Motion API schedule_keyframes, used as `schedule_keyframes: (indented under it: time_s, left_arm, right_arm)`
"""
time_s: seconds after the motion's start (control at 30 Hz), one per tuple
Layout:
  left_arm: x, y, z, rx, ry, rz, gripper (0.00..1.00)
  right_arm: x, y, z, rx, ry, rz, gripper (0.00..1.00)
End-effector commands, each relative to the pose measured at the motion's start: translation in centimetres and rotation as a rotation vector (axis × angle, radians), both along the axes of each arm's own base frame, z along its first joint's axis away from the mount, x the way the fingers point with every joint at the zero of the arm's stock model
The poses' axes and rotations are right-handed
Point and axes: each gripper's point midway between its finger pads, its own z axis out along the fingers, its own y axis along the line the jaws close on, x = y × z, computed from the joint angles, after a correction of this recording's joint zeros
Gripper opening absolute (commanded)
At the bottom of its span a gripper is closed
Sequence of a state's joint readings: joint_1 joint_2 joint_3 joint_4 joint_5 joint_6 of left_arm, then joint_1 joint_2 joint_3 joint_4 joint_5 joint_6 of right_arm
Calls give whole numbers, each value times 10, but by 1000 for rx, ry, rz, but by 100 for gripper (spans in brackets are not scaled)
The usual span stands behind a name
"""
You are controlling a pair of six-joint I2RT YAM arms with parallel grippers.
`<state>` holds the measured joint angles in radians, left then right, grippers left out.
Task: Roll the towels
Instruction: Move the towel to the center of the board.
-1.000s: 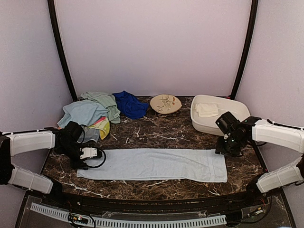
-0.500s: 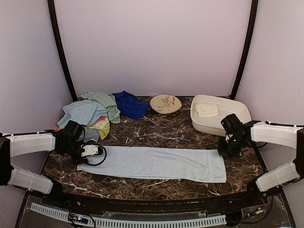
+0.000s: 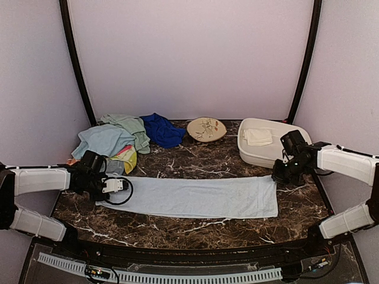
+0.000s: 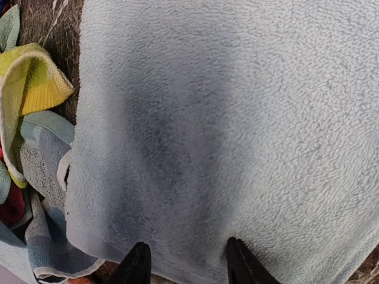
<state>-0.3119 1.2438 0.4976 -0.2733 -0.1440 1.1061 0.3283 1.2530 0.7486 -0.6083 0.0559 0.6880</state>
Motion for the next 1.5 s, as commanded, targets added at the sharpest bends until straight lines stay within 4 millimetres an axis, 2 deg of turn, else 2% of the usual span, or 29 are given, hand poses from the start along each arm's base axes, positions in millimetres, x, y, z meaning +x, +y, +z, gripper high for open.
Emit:
schedule_keyframes:
  time_s: [0.0,0.07,0.17,0.23,0.3,0.4,0.5,0.57,0.67,0.73,0.83,0.93,1.03,1.23,1.37,1.47]
  left_arm:
    - [-39,28,-39,137,153,0,46]
    - [-39,28,-40,141,151,-1,45]
    - [-39,29,-42,145,153,1,45]
    - [-38,29,-42,146,154,1,45]
    - [-37,29,-41,146,153,1,45]
    - [-37,29,-38,144,148,1,46]
    - [-35,24,-29,114,149,15,50]
    - [-38,17,-19,68,185,25,55]
    - [-35,-2,7,-31,214,28,60]
    - [-28,-15,25,-103,213,28,62]
    - [-12,-28,34,-163,191,33,62]
    - [12,-31,29,-169,148,73,60]
    - [27,-31,12,-155,151,120,59]
    - [26,-11,-28,-39,165,141,55]
    - [14,-3,-40,-5,167,134,56]
    - [7,-12,-30,-65,193,134,61]
  right_arm:
    - [11,-13,-7,-61,12,-9,0]
    - [14,-17,-16,-80,21,-14,0]
    - [19,-23,-33,-115,53,-17,11]
    - [24,-28,-35,-146,60,-26,20]
    - [29,-29,-26,-155,30,-36,23]
    - [34,-26,-2,-151,-43,-43,26]
    - [32,-4,23,-106,-112,4,24]
    - [27,21,28,-28,-128,59,21]
    - [17,47,12,99,-81,108,14]
    - [13,51,-1,133,-57,104,11]
    - [13,53,-18,141,-33,97,10]
    - [13,49,-37,95,17,104,9]
    - [13,40,-51,41,51,104,10]
    - [18,21,-63,-20,84,77,12]
    - [25,10,-58,-73,81,67,22]
    - [28,5,-41,-99,46,55,41]
